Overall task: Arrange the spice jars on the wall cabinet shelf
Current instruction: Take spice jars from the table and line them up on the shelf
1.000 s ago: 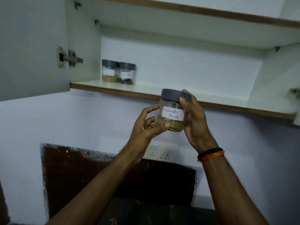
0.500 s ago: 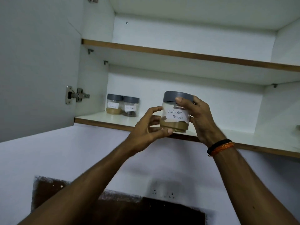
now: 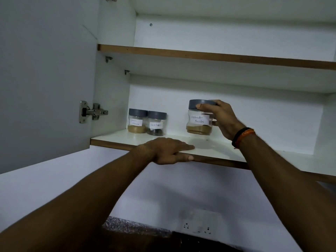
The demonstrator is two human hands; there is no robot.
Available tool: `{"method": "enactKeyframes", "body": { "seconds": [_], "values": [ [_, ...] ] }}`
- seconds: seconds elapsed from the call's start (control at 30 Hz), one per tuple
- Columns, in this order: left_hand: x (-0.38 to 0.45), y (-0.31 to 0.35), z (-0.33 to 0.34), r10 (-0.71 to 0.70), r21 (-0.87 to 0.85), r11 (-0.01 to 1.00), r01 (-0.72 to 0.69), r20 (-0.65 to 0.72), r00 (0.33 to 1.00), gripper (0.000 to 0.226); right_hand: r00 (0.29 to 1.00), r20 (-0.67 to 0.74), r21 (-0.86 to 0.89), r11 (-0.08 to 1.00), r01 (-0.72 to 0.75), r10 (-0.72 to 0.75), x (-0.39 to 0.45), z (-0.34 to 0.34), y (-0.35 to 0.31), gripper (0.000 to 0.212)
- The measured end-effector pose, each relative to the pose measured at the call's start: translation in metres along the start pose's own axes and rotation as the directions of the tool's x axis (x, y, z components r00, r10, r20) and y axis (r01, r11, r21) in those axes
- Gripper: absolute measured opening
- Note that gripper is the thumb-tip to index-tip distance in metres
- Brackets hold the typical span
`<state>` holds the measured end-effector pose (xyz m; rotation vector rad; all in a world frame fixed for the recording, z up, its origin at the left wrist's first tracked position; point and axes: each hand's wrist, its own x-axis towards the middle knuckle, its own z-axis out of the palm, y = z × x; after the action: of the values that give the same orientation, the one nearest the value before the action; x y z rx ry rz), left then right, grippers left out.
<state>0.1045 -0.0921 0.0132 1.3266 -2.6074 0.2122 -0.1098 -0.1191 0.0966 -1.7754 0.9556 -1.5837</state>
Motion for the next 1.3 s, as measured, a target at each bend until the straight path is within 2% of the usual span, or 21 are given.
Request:
{"method": "enactKeyframes", "body": {
  "seconds": [0.13,0.33,0.5,0.6,0.77,0.93,1.17,1.3],
  "values": [
    [0.003,-0.003,0.004,0.026,0.027,0.999,-0.024,-0.054,0.998,0.066,0.998,0.019,-0.041,0.997,-0.063,0.064,0.033,0.013,0.028,0.06],
    [0.008,-0.01,0.008,0.053,0.037,0.998,-0.05,-0.086,0.995,0.067,0.99,0.07,-0.118,0.987,-0.111,0.12,0.066,0.028,0.07,0.055],
    [0.008,-0.011,0.008,0.055,0.043,0.998,-0.051,-0.107,0.993,0.068,0.985,0.076,-0.174,0.975,-0.14,0.155,0.079,0.034,0.083,0.065],
    [0.007,-0.011,0.007,0.057,0.039,0.998,-0.053,-0.098,0.994,0.068,0.989,0.066,-0.318,0.942,-0.105,0.132,0.087,0.039,0.081,0.057],
    [0.007,-0.009,0.004,0.051,0.026,0.998,-0.049,-0.075,0.996,0.069,0.991,0.099,-0.404,0.914,-0.046,0.094,0.095,0.046,0.083,0.046],
    [0.006,-0.008,0.003,0.045,0.023,0.999,-0.043,-0.071,0.996,0.068,0.996,0.087,-0.442,0.897,0.01,0.032,0.099,0.053,0.089,0.044],
    [0.004,-0.005,0.002,0.032,0.031,0.999,-0.03,-0.074,0.997,0.066,0.995,0.084,-0.422,0.907,-0.012,0.052,0.102,0.061,0.092,0.045],
    [0.005,-0.006,0.003,0.037,0.034,0.999,-0.035,-0.083,0.996,0.065,0.995,0.095,-0.408,0.913,0.001,0.042,0.102,0.063,0.092,0.037]
  ]
}}
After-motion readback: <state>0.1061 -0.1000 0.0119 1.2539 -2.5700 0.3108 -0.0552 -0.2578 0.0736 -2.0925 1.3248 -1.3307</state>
